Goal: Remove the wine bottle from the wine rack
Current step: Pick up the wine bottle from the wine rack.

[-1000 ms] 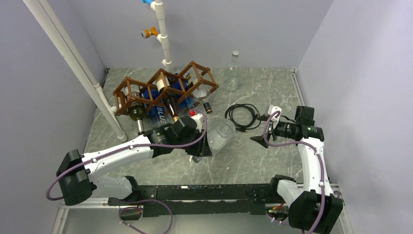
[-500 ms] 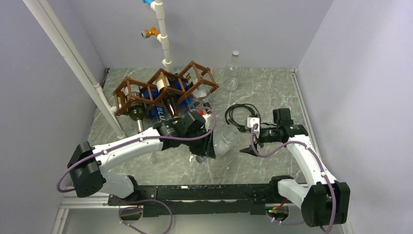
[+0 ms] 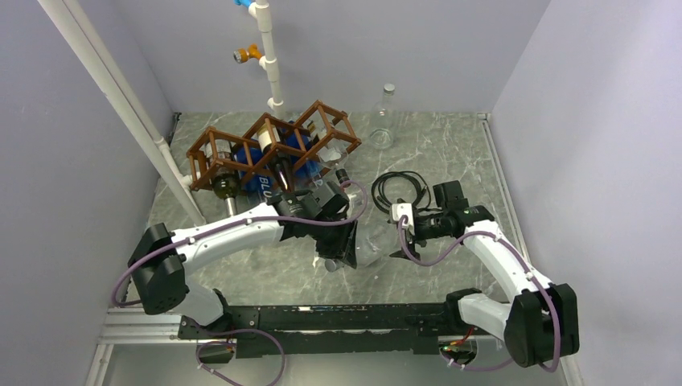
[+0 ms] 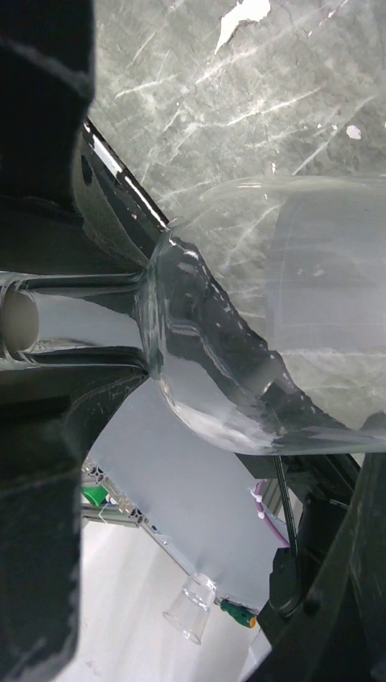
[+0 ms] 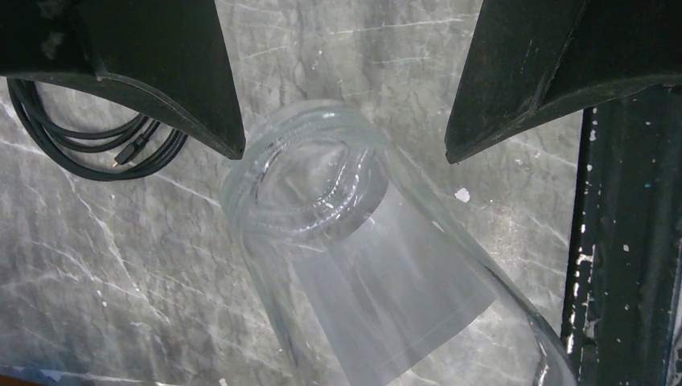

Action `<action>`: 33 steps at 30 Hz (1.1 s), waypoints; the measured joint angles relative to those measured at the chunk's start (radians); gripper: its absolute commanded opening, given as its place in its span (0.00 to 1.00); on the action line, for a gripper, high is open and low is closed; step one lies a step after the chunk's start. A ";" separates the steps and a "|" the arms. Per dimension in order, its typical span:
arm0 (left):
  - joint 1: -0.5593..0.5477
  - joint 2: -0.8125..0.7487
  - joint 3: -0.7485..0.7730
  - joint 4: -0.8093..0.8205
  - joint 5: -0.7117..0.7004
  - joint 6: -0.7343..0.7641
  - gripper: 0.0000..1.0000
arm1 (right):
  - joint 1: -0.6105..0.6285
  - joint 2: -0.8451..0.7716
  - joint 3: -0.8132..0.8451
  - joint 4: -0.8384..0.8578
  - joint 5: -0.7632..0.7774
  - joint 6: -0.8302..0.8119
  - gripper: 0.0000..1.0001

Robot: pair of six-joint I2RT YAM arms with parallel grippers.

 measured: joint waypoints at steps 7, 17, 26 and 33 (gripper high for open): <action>0.000 0.028 0.023 -0.026 0.025 0.008 0.00 | 0.066 0.005 -0.031 0.069 0.064 0.006 0.92; 0.000 0.050 0.049 -0.064 0.029 0.015 0.06 | 0.122 0.028 -0.041 0.125 0.128 0.012 0.87; 0.007 0.068 0.059 -0.083 0.036 0.014 0.28 | 0.140 0.055 -0.041 0.136 0.142 0.013 0.85; 0.023 0.069 0.059 -0.087 0.051 0.014 0.36 | 0.144 0.068 -0.041 0.152 0.139 0.017 0.84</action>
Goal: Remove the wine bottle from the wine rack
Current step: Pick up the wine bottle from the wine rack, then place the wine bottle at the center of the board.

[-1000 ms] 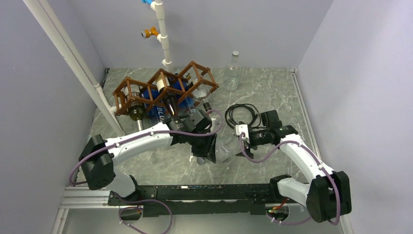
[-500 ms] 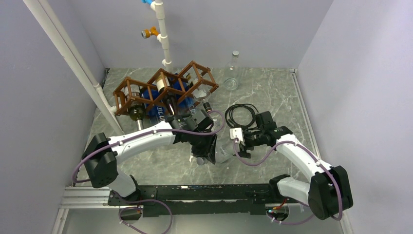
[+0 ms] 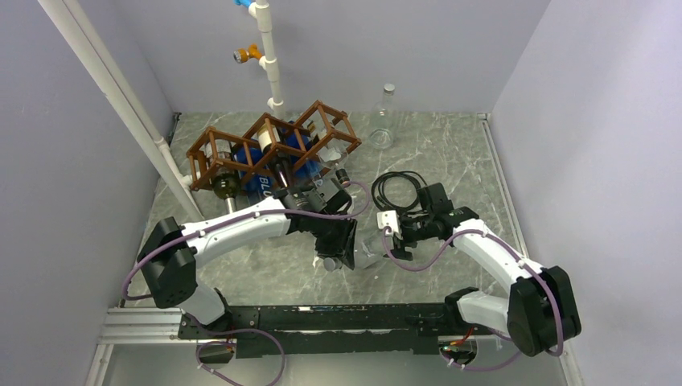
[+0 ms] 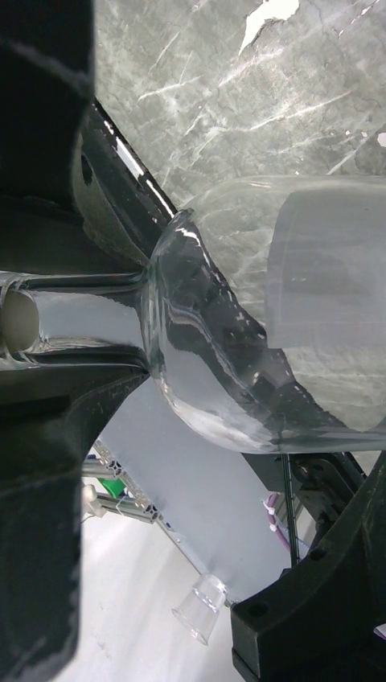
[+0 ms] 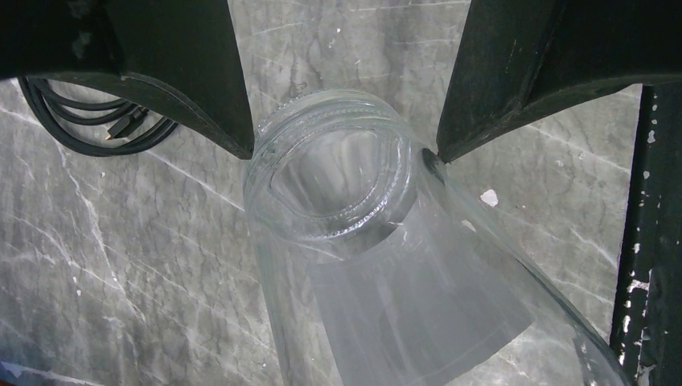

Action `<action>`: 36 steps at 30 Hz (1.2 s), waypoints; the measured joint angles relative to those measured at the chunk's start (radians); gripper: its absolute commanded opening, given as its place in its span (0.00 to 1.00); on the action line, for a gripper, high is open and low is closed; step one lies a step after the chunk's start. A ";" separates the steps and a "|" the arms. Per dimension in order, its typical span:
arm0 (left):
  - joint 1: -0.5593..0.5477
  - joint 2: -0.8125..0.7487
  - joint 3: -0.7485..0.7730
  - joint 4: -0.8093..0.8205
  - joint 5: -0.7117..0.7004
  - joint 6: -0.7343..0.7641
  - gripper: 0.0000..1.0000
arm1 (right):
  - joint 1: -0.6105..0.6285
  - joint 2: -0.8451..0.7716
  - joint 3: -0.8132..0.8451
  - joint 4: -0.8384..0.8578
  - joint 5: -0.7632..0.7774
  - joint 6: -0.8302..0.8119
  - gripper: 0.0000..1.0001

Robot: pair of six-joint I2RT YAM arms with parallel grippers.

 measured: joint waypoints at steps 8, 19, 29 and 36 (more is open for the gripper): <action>0.023 0.000 0.000 0.005 0.032 -0.018 0.45 | 0.003 0.028 0.000 0.019 -0.010 0.010 0.84; 0.050 -0.012 0.000 0.075 0.110 -0.029 0.53 | -0.004 0.048 0.000 0.031 0.002 0.027 0.85; 0.070 -0.012 0.000 0.095 0.154 -0.029 0.57 | -0.004 0.071 0.012 0.034 0.001 0.043 0.85; 0.086 -0.012 0.000 0.119 0.198 -0.018 0.62 | -0.004 0.084 0.015 0.036 0.002 0.048 0.86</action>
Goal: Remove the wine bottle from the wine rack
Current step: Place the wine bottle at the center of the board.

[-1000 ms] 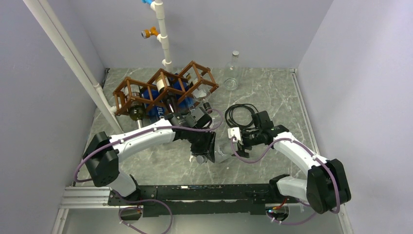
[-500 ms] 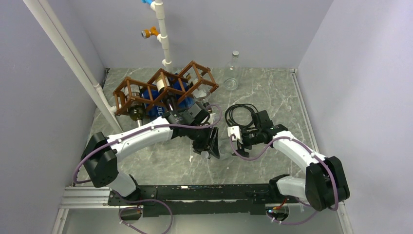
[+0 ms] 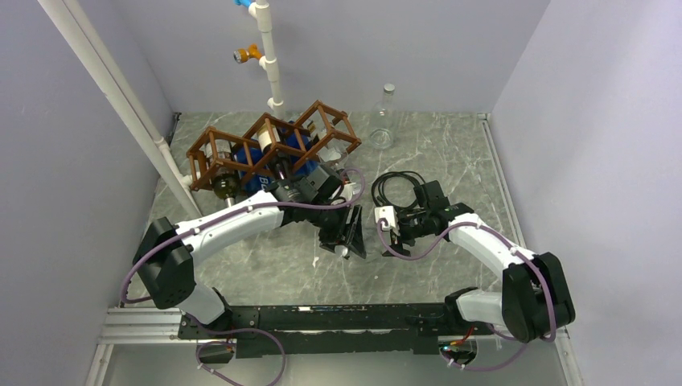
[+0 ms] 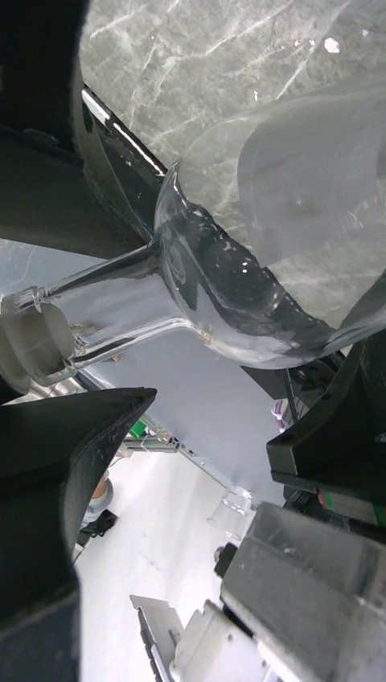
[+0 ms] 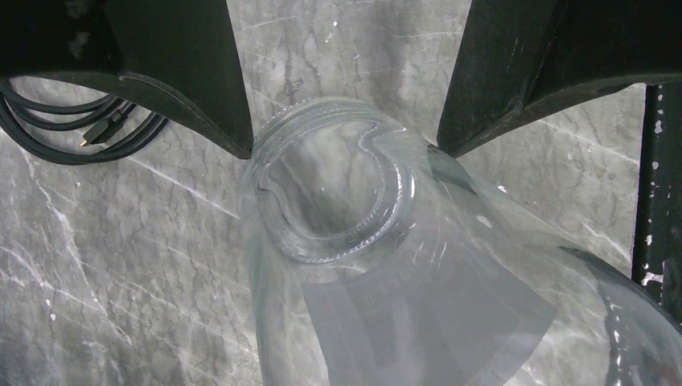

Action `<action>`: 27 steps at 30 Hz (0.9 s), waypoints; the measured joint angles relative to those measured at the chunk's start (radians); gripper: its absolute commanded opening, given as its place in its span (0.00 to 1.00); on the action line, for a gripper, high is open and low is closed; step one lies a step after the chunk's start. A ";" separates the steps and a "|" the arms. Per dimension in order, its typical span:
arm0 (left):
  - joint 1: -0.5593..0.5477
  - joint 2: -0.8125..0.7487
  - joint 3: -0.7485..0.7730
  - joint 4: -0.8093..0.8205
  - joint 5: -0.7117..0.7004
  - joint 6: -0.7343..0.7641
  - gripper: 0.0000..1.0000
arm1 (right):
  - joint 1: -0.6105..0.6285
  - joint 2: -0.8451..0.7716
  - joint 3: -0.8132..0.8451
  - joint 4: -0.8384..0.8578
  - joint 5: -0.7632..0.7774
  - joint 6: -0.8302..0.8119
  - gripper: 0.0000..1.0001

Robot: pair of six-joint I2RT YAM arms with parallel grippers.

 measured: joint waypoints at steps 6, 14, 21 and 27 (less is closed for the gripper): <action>0.012 0.000 0.000 0.020 0.046 0.027 0.66 | -0.003 0.011 0.002 0.000 -0.003 0.003 0.87; 0.019 0.000 0.000 0.080 0.108 0.077 0.74 | -0.011 0.031 0.003 -0.005 -0.004 0.006 0.87; 0.027 0.000 0.000 0.124 0.151 0.110 0.76 | -0.013 0.048 0.004 -0.029 -0.008 0.006 0.88; 0.032 0.000 0.000 0.138 0.162 0.133 0.76 | -0.031 0.055 0.004 -0.063 -0.015 0.006 0.88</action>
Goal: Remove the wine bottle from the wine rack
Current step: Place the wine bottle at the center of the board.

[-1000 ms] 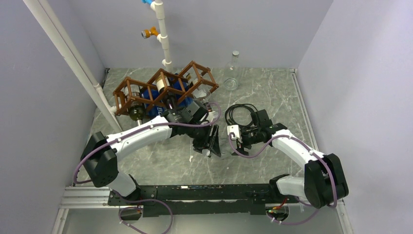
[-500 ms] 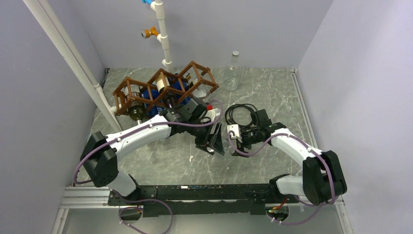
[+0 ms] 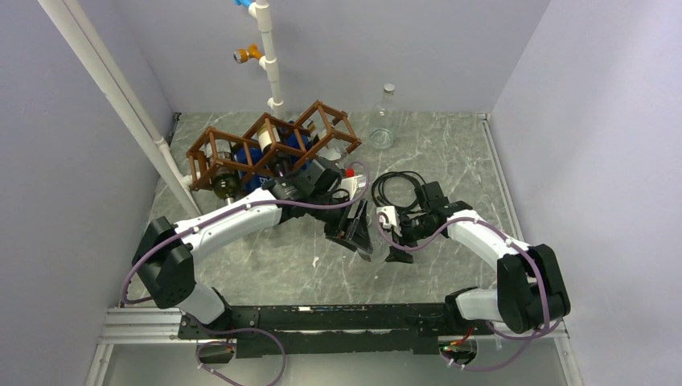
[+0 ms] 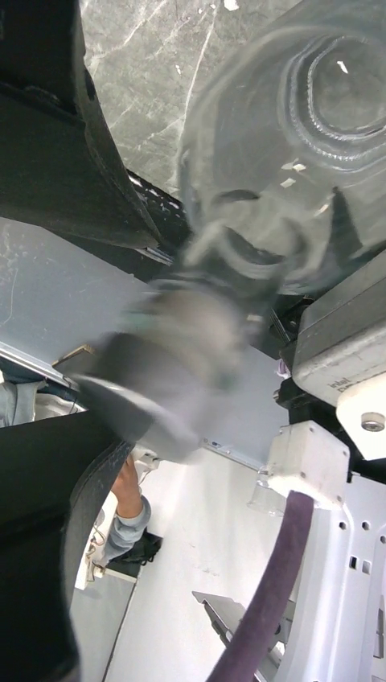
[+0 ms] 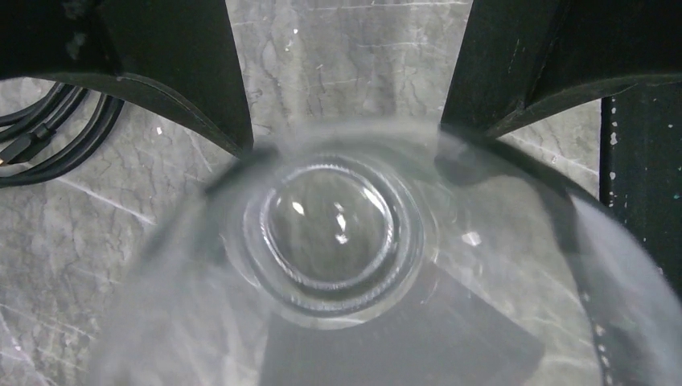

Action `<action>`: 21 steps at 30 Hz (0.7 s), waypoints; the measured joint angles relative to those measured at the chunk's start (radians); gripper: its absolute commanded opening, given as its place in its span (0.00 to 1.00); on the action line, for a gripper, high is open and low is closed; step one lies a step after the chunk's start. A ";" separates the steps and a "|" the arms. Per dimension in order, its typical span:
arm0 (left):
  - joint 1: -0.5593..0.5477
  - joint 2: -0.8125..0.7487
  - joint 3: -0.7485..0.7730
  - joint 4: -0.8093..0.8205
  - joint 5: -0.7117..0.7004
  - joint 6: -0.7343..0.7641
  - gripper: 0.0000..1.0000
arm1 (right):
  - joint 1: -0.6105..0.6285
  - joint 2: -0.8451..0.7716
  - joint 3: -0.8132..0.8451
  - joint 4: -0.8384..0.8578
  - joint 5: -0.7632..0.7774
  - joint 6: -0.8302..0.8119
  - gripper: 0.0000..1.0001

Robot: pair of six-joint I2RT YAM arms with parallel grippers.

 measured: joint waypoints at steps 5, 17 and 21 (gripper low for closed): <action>0.003 0.000 0.000 0.002 0.005 0.015 0.76 | -0.016 0.000 0.000 -0.015 -0.015 0.001 0.88; 0.015 -0.055 0.000 -0.028 -0.026 0.089 0.77 | -0.060 -0.002 0.015 -0.047 -0.032 -0.004 0.89; 0.021 -0.126 -0.002 -0.045 -0.087 0.147 0.82 | -0.089 -0.007 0.028 -0.082 -0.047 -0.019 0.90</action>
